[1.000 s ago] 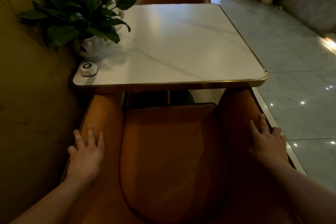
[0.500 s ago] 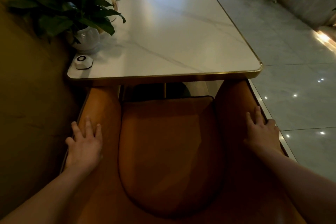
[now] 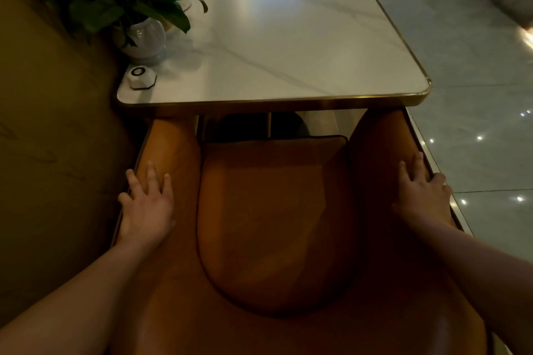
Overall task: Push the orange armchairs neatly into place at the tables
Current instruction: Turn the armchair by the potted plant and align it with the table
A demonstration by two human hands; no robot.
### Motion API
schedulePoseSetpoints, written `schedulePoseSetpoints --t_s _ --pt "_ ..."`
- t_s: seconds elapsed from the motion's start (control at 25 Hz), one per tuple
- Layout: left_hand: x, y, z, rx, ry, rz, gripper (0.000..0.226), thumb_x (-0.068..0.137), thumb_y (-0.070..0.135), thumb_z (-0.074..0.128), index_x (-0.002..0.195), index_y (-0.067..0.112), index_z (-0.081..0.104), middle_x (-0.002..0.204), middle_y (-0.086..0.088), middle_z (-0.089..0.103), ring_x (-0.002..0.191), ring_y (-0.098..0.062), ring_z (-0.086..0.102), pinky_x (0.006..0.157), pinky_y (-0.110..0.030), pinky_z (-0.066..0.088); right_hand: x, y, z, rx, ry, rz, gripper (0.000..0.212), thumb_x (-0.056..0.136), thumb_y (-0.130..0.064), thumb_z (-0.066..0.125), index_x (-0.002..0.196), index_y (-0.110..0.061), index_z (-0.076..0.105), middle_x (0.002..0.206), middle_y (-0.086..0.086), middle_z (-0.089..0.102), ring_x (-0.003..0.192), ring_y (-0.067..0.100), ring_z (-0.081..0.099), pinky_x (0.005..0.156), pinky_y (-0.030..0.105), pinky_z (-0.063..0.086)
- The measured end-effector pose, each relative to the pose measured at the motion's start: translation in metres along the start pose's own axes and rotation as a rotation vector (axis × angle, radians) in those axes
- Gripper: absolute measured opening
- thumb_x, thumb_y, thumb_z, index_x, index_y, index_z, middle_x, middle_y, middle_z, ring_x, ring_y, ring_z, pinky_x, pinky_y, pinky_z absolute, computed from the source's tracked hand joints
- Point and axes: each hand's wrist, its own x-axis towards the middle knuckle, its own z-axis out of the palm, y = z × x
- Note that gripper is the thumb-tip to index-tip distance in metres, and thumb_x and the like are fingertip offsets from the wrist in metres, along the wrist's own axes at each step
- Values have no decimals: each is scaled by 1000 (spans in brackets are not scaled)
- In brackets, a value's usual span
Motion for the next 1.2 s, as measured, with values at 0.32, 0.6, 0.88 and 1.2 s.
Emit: schedulePoseSetpoints --t_s 0.32,0.6,0.88,1.2 --pt "-2 2 1 -16 1 -11 101 90 53 61 160 15 0 162 -29 -17 145 -60 -2 106 -60 38 3 2 8 -8 31 8 106 78 -36 82 158 -24 14 167 11 -9 137 47 29 112 59 36" --pt "0 -2 5 -138 35 17 90 93 50 54 160 14 6 163 -29 -14 149 -50 -12 122 -60 1 6 4 11 1 14 11 102 83 -35 75 159 -25 7 166 11 -14 140 47 24 113 58 34" --pt "-48 15 -33 -358 -104 -17 83 99 53 45 161 17 4 167 -18 4 154 -35 -1 124 -50 3 -26 11 -18 61 -20 -133 85 95 -46 58 160 -21 10 169 8 -2 154 35 1 125 51 14" --pt "-106 9 -100 -389 -70 -34 83 98 57 43 161 21 2 168 -13 7 155 -32 0 123 -56 5 -79 1 -74 234 -13 -257 77 96 -49 56 159 -25 18 167 3 17 153 25 15 125 43 20"
